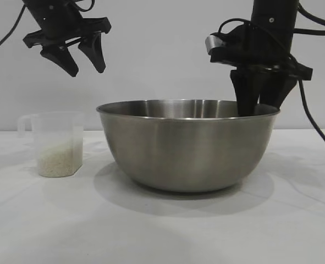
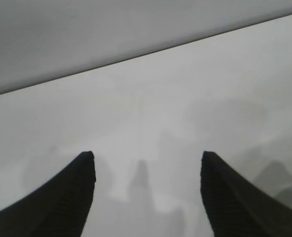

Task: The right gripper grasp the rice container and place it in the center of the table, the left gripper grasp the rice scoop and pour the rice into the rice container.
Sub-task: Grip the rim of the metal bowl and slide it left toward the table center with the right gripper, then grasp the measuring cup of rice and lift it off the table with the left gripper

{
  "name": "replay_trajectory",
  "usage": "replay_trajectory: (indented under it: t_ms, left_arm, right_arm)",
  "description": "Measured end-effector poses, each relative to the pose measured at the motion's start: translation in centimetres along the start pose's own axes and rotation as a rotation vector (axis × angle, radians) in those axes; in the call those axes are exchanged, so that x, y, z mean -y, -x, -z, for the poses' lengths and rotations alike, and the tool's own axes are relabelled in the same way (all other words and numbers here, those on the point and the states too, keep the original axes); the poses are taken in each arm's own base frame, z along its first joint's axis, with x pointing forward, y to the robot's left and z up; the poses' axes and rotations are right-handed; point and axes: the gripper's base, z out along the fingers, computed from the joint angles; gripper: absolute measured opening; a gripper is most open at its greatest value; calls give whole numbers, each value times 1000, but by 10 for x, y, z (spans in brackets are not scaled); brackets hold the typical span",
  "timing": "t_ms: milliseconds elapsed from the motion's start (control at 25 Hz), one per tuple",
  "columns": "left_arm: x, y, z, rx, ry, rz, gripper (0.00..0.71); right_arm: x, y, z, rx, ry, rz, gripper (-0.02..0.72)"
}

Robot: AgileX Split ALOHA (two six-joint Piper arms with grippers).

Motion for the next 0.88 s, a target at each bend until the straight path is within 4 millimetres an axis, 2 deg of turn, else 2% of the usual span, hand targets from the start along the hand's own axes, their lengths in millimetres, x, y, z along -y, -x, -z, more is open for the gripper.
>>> replay_trajectory:
  t_ms: [120,160,240,360,480,600,720,880]
  left_arm:
    - [0,1,0,1,0,0,405]
    - [0,0,0,0,0,0,405]
    - [0,0,0,-1,-1,0,405]
    - [0,0,0,-3,-1,0,405]
    - [0,0,0,-3,-1,0,405]
    - [0,0,0,-3,-1,0,405]
    - [0,0,0,-3,-1,0,405]
    - [0,0,0,-3,-1,0,405]
  right_arm:
    - [-6,-4,29,79,-13,16,374]
    - [-8,-5,36,108,-18,19,414]
    - [-12,-11,53,198,-25,19,399]
    - [-16,-33,61,320,-47,6,399]
    - [-18,-75,51,423,-85,20,399]
    - [-20,-126,38,550,-134,20,399]
    - [-23,-168,47,713,-171,-6,399]
    - [-23,-208,59,784,-186,-37,399]
